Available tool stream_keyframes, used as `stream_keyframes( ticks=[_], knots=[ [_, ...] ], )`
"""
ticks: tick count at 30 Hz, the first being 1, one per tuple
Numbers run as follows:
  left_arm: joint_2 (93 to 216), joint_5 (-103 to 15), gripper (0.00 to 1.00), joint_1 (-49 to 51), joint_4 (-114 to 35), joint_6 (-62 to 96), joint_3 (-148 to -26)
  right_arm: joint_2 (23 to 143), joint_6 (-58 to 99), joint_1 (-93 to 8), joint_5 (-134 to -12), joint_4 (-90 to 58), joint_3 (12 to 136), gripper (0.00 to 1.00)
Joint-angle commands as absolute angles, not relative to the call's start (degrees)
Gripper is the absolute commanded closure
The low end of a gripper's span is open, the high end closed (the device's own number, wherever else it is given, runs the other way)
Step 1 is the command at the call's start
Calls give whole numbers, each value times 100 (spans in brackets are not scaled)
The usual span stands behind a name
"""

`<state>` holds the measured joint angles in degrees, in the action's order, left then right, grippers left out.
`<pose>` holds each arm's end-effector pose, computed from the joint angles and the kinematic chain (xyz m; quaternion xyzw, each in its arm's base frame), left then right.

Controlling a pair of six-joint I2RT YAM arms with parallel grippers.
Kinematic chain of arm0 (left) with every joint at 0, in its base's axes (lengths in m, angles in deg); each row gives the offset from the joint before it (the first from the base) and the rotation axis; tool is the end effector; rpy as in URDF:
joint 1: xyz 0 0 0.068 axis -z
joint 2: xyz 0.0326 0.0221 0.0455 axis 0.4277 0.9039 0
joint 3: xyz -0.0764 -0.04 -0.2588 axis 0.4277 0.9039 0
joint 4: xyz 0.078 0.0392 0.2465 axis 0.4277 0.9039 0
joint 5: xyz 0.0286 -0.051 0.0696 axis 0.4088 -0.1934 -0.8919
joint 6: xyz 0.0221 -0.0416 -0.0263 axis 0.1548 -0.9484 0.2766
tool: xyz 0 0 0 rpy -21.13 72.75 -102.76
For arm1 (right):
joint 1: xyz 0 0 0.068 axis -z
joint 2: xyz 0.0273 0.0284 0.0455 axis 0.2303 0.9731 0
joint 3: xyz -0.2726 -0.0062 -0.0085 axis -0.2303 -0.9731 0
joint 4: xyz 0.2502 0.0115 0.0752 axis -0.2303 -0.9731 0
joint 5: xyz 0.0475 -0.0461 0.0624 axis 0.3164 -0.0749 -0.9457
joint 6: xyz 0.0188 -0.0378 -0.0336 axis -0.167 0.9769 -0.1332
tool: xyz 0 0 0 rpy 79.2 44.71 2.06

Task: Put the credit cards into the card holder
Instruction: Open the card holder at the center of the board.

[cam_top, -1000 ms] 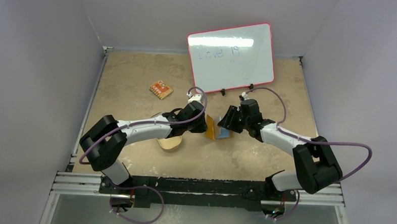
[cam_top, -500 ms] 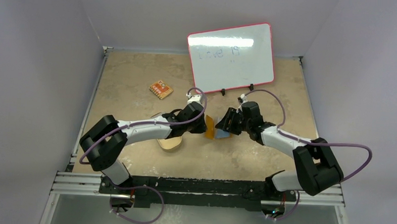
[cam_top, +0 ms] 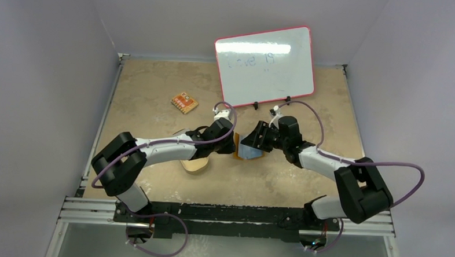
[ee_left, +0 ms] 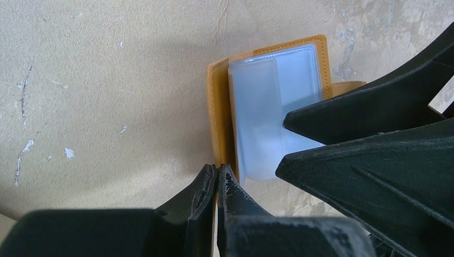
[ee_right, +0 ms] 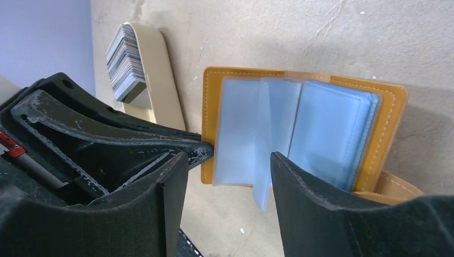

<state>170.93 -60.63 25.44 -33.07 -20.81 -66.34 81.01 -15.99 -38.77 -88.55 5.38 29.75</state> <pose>0.2148 -0.2548 0.1864 -0.0143 0.9205 -0.2510 0.2990 0.2424 0.1307 0.1836 0.0281 0.8414 0.4284 0.3282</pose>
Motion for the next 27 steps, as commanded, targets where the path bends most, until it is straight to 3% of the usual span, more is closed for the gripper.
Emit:
stream_keyframes(
  ticks=[1,9,16,24,27],
  knots=[
    [17115,-6143,100,2531,-3501,-2168,-6573,8240,-1687,-3898,-9167,1111,2982,39],
    [17154,-6161,100,2531,-3511,-2201,-6548,8704,-1909,-3894,-9760,1855,2965,44],
    [17168,-6210,100,2529,-3487,-2202,-6535,8821,-1969,-3896,-9953,1961,2903,36],
    [17158,-6259,100,2505,-3469,-2230,-6474,8766,-2199,-3874,-9858,2017,2763,55],
    [17192,-6328,100,2480,-3449,-2207,-6435,8625,-2135,-3868,-9591,1716,2791,58]
  ],
)
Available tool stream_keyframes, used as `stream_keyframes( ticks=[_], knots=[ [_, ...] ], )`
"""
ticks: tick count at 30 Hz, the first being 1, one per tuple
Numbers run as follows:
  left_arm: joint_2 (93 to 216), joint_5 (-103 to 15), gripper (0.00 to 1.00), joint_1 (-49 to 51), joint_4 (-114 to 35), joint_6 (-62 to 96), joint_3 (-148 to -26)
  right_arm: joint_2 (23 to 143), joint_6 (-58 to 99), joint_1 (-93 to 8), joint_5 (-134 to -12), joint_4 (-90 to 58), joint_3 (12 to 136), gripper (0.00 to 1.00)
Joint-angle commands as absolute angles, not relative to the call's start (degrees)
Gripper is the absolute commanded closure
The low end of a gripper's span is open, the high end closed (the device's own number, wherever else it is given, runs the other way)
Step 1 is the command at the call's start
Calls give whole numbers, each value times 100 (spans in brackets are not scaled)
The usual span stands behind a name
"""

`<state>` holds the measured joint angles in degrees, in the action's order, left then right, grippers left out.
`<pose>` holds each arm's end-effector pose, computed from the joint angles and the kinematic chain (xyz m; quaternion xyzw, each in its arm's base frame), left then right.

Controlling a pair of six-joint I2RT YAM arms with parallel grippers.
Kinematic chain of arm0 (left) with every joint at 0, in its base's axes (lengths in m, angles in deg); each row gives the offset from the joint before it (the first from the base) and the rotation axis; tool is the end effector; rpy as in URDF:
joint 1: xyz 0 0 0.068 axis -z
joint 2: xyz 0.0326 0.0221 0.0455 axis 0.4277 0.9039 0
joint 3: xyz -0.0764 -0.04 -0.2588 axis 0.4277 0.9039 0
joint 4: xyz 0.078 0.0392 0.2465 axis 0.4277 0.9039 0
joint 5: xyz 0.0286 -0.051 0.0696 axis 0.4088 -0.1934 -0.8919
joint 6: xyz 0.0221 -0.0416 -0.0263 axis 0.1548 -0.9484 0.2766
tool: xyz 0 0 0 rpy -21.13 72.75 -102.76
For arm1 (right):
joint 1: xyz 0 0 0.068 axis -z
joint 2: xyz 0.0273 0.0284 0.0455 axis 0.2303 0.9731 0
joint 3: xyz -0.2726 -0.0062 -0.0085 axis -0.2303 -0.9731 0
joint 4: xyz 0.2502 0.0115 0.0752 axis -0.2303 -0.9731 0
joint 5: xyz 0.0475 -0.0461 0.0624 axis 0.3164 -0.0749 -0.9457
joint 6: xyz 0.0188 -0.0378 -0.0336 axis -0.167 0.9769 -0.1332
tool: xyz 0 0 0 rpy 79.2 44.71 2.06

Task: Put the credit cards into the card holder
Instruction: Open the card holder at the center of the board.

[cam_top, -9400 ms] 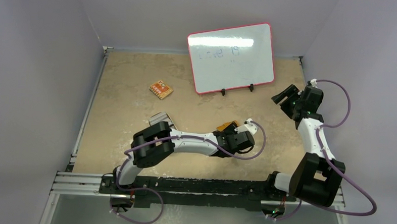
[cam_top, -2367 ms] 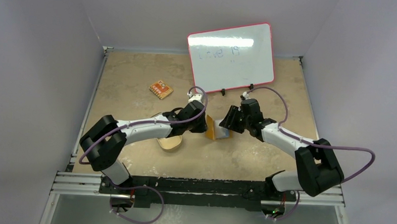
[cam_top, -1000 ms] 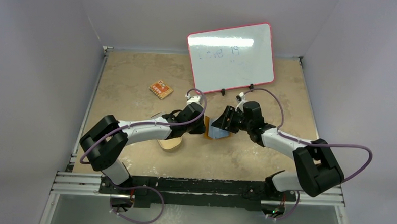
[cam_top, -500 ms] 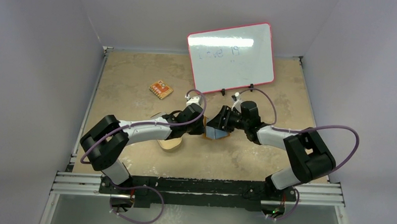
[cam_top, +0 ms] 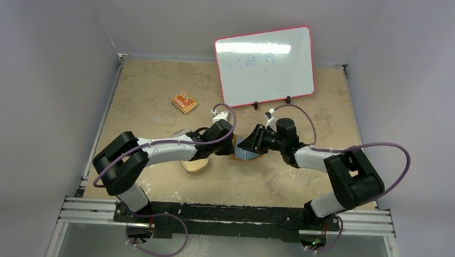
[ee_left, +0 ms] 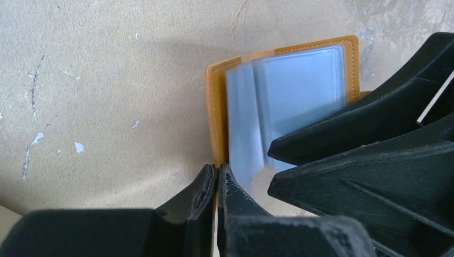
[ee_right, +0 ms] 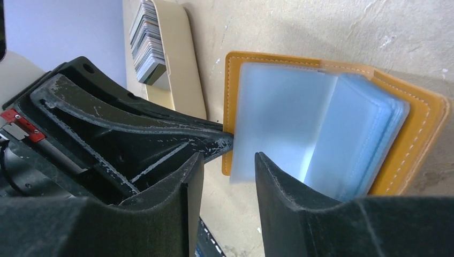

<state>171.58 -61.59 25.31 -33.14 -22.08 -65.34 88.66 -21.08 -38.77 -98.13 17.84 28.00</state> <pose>0.2142 -0.2519 0.1778 -0.0277 0.9249 -0.2388 0.2946 0.2483 0.1393 0.1619 0.0115 0.8190 0.5015 0.2787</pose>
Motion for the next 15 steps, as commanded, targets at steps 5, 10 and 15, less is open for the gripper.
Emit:
stream_keyframes(
  ticks=[5,10,15],
  knots=[
    [17239,-6341,100,2452,-3452,-2215,-6391,8441,-1758,-3863,-8916,653,3057,59],
    [17237,-6355,100,2452,-3460,-2216,-6399,8296,-1510,-3868,-8294,5,3186,59],
    [17266,-6258,100,2452,-3531,-2246,-6406,8440,-1294,-3880,-7472,-704,3560,51]
  ],
)
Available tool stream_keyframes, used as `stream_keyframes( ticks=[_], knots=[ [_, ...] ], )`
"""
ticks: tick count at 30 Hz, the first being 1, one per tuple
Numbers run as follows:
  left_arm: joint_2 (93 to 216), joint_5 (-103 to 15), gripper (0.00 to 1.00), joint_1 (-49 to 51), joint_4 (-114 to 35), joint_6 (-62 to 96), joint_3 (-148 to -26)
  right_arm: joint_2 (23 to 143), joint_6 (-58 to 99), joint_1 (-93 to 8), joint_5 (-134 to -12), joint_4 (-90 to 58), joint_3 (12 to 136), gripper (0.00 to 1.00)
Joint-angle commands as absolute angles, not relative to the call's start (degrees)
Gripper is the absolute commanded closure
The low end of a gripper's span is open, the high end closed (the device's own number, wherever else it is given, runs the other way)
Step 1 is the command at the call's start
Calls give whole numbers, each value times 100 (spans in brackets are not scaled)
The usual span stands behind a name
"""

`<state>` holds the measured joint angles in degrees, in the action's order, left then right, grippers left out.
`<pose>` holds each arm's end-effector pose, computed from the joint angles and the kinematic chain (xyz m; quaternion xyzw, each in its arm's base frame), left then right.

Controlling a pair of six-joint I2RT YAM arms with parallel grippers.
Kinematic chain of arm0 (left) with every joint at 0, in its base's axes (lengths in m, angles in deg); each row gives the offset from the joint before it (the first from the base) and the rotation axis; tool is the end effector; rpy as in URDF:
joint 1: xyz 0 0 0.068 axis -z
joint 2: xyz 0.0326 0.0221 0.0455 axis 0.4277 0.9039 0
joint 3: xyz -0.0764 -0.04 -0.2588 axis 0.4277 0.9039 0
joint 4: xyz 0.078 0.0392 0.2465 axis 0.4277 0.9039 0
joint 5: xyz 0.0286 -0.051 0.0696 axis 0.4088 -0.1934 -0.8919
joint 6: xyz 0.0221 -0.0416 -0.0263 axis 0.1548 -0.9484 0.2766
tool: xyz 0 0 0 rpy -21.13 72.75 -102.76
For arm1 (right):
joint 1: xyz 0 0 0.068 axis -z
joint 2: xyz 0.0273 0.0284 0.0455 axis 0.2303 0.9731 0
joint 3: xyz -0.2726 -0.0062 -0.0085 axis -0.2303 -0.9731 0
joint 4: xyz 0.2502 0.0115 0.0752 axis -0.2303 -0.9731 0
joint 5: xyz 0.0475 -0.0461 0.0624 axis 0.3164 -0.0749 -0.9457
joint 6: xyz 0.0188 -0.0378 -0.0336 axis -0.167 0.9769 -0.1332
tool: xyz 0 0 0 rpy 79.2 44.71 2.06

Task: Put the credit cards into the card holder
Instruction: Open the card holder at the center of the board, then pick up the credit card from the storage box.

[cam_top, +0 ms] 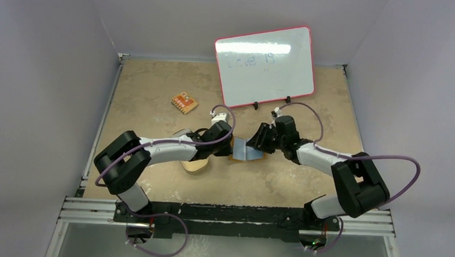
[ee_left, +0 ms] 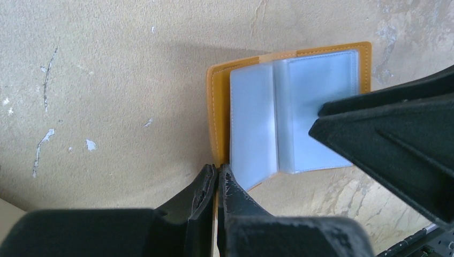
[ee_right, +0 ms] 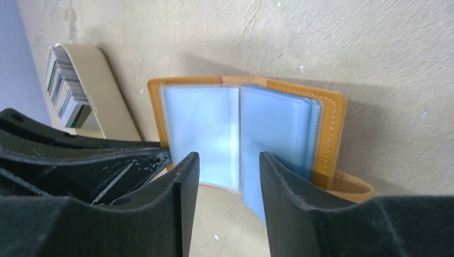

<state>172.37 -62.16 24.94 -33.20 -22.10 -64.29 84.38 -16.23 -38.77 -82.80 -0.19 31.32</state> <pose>0.2143 -0.2481 0.1683 -0.0315 0.9301 -0.2234 0.2899 0.2482 0.1297 0.1671 0.0697 0.8743 0.3696 0.3067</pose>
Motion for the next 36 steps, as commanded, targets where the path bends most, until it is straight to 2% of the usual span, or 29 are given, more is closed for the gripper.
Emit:
stream_keyframes(
  ticks=[1,7,21,28,32,36],
  knots=[
    [17282,-6236,100,2452,-3550,-2261,-6415,8455,-1271,-3900,-7377,-785,3602,50],
    [17356,-6080,100,2448,-3682,-2349,-6417,8584,-1095,-4056,-6946,-1190,3900,46],
    [17284,-5999,100,2443,-3798,-2572,-6308,9479,-1039,-4982,-5345,-2334,4701,44],
    [16413,-6391,72,2313,-3350,-2741,-6265,9566,-971,-5101,-5303,-2290,4627,45],
    [15812,-6912,64,2250,-2574,-2513,-6367,9553,-966,-5143,-5254,-2317,4639,46],
    [15439,-7359,62,2249,-1664,-2209,-6513,9573,-1041,-5181,-5080,-2473,4718,47]
  ],
)
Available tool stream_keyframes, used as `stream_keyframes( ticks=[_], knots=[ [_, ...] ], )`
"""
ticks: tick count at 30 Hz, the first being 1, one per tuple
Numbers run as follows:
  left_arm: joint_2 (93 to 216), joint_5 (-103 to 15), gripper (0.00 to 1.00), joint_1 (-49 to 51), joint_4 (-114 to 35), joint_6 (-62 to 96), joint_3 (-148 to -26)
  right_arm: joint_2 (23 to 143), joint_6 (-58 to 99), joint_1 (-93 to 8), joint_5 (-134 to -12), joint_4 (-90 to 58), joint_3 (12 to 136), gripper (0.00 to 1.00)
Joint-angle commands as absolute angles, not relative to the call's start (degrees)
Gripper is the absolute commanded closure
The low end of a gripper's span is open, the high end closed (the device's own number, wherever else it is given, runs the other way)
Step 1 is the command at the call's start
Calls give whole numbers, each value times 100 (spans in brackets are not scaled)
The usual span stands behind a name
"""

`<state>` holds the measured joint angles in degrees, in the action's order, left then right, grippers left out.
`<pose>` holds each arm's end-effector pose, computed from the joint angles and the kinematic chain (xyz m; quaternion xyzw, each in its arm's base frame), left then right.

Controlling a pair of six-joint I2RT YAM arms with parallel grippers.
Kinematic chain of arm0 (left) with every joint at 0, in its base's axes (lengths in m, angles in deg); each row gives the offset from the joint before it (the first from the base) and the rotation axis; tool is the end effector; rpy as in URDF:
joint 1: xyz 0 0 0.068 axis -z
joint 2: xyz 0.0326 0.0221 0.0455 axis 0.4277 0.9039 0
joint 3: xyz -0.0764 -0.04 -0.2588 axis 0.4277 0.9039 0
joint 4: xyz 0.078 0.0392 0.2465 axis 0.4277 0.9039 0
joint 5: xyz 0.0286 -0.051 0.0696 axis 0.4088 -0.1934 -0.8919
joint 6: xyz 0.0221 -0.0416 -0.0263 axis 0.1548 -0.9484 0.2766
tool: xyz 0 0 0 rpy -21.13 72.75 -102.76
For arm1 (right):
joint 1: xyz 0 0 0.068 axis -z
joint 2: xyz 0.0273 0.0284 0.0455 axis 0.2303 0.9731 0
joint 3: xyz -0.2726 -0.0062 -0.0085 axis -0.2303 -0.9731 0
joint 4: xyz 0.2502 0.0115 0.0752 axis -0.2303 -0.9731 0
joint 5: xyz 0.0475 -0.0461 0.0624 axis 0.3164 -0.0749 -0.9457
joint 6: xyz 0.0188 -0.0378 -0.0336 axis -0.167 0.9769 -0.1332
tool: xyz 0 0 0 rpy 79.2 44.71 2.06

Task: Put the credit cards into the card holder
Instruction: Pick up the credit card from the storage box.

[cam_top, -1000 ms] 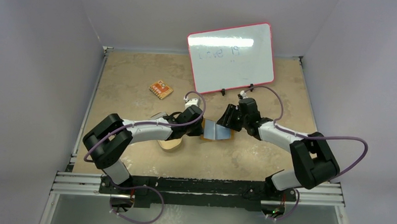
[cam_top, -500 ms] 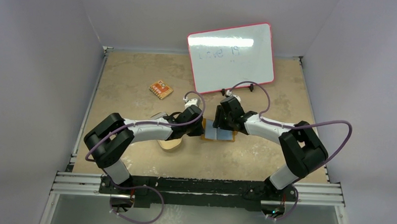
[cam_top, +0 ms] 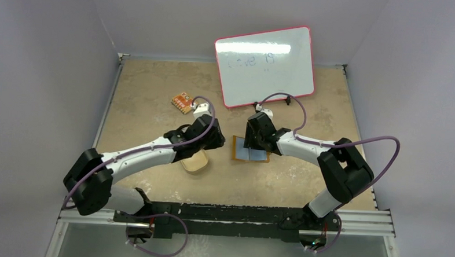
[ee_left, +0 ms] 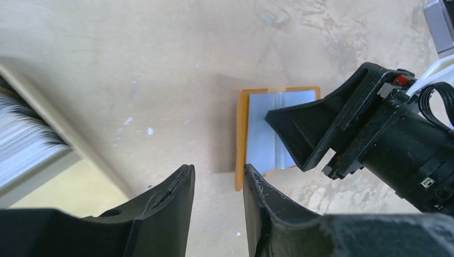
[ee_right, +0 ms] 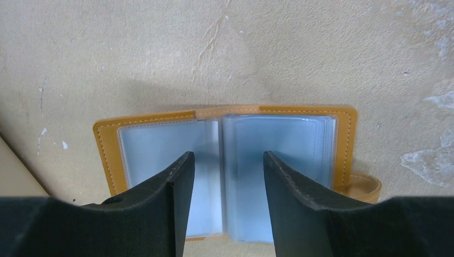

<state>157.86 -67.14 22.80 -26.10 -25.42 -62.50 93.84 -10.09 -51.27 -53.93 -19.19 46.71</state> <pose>0.2011 -0.2106 0.2232 -0.0960 0.9036 -0.2361 0.3443 0.2583 0.1922 0.1719 0.0336 0.9267 0.1450 0.3451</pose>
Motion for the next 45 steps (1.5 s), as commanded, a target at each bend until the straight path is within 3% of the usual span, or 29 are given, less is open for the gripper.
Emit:
stream_keyframes(
  ticks=[1,10,16,19,22,28,33,45],
  knots=[
    [15372,-7406,62,2249,-1497,-2111,-6523,9589,-1062,-5187,-5067,-2519,4744,47],
    [15273,-8475,61,2249,4,-769,-7057,9597,-1069,-5242,-5334,-2352,4730,48],
    [15171,-8131,53,2252,287,1350,-7189,9504,-1069,-5248,-5569,-2193,4607,48],
    [15047,-8612,37,2187,344,1228,-7234,9466,-1099,-5242,-5596,-2221,4585,48],
    [15218,-8776,38,2069,582,1062,-7589,9456,-1113,-5242,-5683,-2214,4570,48],
    [15152,-8921,22,1995,23,1762,-7332,9398,-1096,-5247,-5784,-2241,4563,48],
    [14957,-7951,21,1951,-16,2529,-7073,9298,-1016,-5242,-5869,-2391,4622,48],
    [15821,-7862,15,1887,33,2900,-7135,9242,-981,-5242,-5892,-2397,4599,48]
  ],
)
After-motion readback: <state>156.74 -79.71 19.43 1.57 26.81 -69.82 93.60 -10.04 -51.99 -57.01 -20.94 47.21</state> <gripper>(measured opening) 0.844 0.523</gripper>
